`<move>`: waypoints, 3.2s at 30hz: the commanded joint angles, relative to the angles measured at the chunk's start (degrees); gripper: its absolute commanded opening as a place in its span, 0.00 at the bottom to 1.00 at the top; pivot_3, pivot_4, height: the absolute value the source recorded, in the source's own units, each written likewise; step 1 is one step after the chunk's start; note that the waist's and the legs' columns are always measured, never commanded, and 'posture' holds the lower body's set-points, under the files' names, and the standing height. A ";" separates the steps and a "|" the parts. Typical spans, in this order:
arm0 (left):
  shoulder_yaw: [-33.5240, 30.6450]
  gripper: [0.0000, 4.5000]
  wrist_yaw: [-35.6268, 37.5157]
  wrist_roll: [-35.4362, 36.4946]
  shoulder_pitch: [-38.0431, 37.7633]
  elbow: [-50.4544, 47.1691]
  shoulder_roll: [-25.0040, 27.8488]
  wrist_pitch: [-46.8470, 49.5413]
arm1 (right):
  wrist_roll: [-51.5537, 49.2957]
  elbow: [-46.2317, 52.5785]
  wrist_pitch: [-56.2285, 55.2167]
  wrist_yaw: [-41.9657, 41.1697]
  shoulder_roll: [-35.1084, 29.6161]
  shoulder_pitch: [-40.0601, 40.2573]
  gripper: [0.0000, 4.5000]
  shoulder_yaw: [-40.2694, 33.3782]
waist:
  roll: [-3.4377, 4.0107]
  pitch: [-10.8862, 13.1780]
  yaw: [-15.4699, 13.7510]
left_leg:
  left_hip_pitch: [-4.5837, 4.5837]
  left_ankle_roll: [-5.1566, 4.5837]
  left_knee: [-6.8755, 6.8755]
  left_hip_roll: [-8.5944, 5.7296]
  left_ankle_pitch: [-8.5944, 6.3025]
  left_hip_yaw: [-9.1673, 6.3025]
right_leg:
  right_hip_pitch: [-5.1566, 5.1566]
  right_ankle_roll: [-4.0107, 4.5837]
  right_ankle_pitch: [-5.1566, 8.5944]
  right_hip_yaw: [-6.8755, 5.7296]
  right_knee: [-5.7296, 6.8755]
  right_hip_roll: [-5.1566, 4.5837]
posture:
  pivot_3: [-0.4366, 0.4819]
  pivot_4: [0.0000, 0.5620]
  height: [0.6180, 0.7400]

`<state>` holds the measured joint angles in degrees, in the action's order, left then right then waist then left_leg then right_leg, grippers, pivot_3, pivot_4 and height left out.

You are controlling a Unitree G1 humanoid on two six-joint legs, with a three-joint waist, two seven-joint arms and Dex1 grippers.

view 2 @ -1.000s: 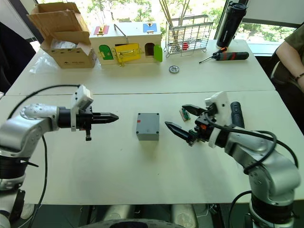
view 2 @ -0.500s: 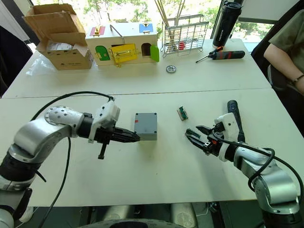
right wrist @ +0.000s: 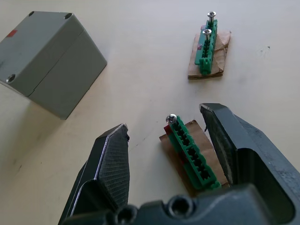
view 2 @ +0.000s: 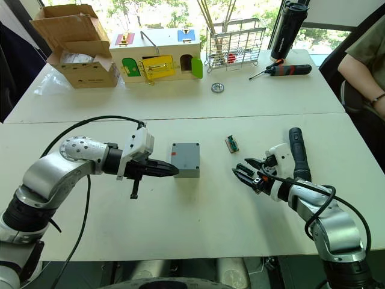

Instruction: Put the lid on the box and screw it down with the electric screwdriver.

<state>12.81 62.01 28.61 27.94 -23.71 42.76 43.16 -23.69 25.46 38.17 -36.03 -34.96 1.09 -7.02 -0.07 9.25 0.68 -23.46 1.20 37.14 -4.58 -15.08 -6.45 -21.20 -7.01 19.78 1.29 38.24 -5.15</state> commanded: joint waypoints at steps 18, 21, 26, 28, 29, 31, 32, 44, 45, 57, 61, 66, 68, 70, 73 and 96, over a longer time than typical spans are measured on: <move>-0.86 0.00 -1.49 -0.60 0.11 0.61 -0.86 -1.41 | 1.95 -0.04 -2.66 0.97 -0.15 -1.06 0.01 0.87 | 0.00 0.00 -0.02 | 0.00 0.00 0.01 0.00 0.00 0.00 | 0.00 0.00 0.00 0.00 0.00 0.00 | 0.48 0.27 1.00; -0.97 0.00 -1.47 -0.51 0.11 0.84 -0.99 -1.36 | 0.84 1.57 -1.52 1.36 -0.46 -1.86 0.01 -0.61 | 0.00 0.00 -0.03 | 0.00 0.00 0.01 0.00 0.00 0.00 | 0.00 0.00 0.00 0.00 0.00 0.00 | 0.48 0.27 1.00; -1.30 0.00 -1.40 -0.32 -0.02 1.35 -1.08 -1.22 | -1.37 4.51 1.75 1.87 -0.96 -2.99 0.01 -2.76 | 0.00 0.00 0.01 | 0.00 0.00 0.00 0.00 0.00 0.00 | -0.01 0.00 0.00 0.00 0.01 0.01 | 0.48 0.27 1.00; -1.33 0.00 -1.38 -0.37 0.00 1.67 -1.15 -1.35 | -2.16 5.56 2.94 2.27 -0.94 -3.29 0.01 -3.42 | 0.00 0.00 0.00 | 0.00 0.00 0.00 0.00 0.00 0.00 | 0.00 0.00 0.00 0.00 0.01 0.00 | 0.48 0.27 1.00; -1.31 0.00 -1.38 -0.41 0.08 1.86 -1.23 -1.42 | -2.37 5.87 3.36 2.37 -0.97 -3.44 0.01 -3.54 | 0.00 0.00 -0.01 | 0.00 0.00 0.01 0.00 0.00 0.00 | 0.00 0.00 0.00 0.00 0.01 0.00 | 0.48 0.27 1.00; -1.28 0.00 -1.37 -0.44 0.23 2.21 -1.41 -1.58 | -2.63 6.51 3.98 2.58 -1.18 -4.03 0.01 -3.64 | 0.00 0.00 0.01 | 0.00 0.00 0.01 0.00 0.00 0.00 | 0.00 0.00 0.00 0.00 0.01 0.00 | 0.48 0.27 1.00; -1.33 0.00 -1.38 -0.46 0.35 2.47 -1.50 -1.69 | -2.94 6.94 4.41 2.61 -1.34 -4.62 0.01 -3.75 | 0.00 0.00 0.00 | 0.00 0.00 0.01 0.00 0.00 0.00 | 0.00 0.00 0.00 0.00 0.01 0.00 | 0.48 0.27 1.00; -8.26 0.00 -2.47 -0.49 3.64 11.29 -0.34 -2.99 | -7.55 2.81 8.49 2.29 3.38 -23.78 0.01 4.92 | 0.00 0.00 0.23 | 0.00 0.01 -0.06 0.10 0.00 0.00 | -0.11 0.00 0.00 -0.02 0.02 0.08 | 0.48 0.27 1.00; -8.84 0.00 -2.97 -0.23 3.58 11.54 -0.51 -2.78 | -6.91 1.53 7.69 1.99 3.91 -24.51 0.01 6.10 | 0.00 0.00 0.15 | -0.01 0.01 -0.05 0.09 0.00 -0.01 | -0.10 0.00 0.00 -0.02 0.03 0.07 | 0.48 0.27 1.00; -10.53 0.00 -7.48 1.16 -0.68 7.32 -1.55 -0.31 | -3.58 -5.82 1.81 -1.07 7.11 -26.64 0.01 12.51 | 0.00 0.00 0.28 | -0.03 0.02 0.01 0.07 0.01 0.00 | -0.16 0.00 0.00 -0.01 0.11 0.04 | 0.48 0.27 1.00; -9.91 0.00 -7.72 0.78 -0.96 7.08 -1.67 -0.28 | -3.47 -6.15 1.80 -1.23 7.69 -26.43 0.01 12.96 | 0.00 0.00 0.28 | -0.03 0.02 0.01 0.07 0.01 0.00 | -0.16 0.00 0.00 -0.01 0.12 0.05 | 0.48 0.27 1.00; -9.39 0.00 -7.80 0.62 -0.70 7.09 -2.03 -0.30 | -2.29 -7.10 0.95 -0.98 8.57 -25.94 0.01 13.97 | 0.00 0.00 0.26 | -0.03 0.02 0.01 0.07 0.01 0.00 | -0.17 0.00 0.00 -0.01 0.13 0.05 | 0.48 0.27 1.00; -9.23 0.00 -7.67 0.40 -0.63 7.26 -2.07 -0.45 | -1.83 -7.37 0.76 -1.00 8.84 -25.79 0.01 14.17 | 0.00 0.00 0.29 | -0.03 0.02 0.01 0.07 0.01 0.00 | -0.16 0.00 0.00 -0.01 0.13 0.04 | 0.48 0.27 1.00; -9.18 0.00 -7.60 0.26 -0.60 7.37 -2.11 -0.53 | -1.52 -7.54 0.61 -1.09 8.97 -25.71 0.01 14.25 | 0.00 0.00 0.31 | -0.03 0.02 0.01 0.07 0.01 0.01 | -0.17 0.00 0.00 -0.01 0.13 0.05 | 0.48 0.27 1.00; -9.10 0.00 -7.55 0.08 -0.70 7.43 -2.17 -0.69 | -0.84 -8.08 0.06 -1.36 8.84 -25.41 0.01 14.51 | 0.00 0.00 0.29 | -0.03 0.02 0.01 0.07 0.01 0.00 | -0.17 0.00 0.00 -0.01 0.14 0.04 | 0.48 0.27 1.00; -8.29 0.00 -7.36 -0.59 -1.40 7.29 -2.30 -1.39 | 0.99 -10.66 -1.76 -1.77 9.55 -26.08 0.01 14.29 | 0.00 0.00 0.32 | -0.03 0.03 0.01 0.07 0.01 0.01 | -0.17 0.00 0.00 -0.01 0.14 0.05 | 0.48 0.27 1.00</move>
<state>5.05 54.59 28.03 26.57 -14.84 40.35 42.97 -22.57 13.65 37.05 -37.56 -25.73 -24.06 8.11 -0.07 9.25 1.00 -23.49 1.23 37.15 -4.51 -15.07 -6.44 -21.37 -7.00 19.78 1.28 38.37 -5.11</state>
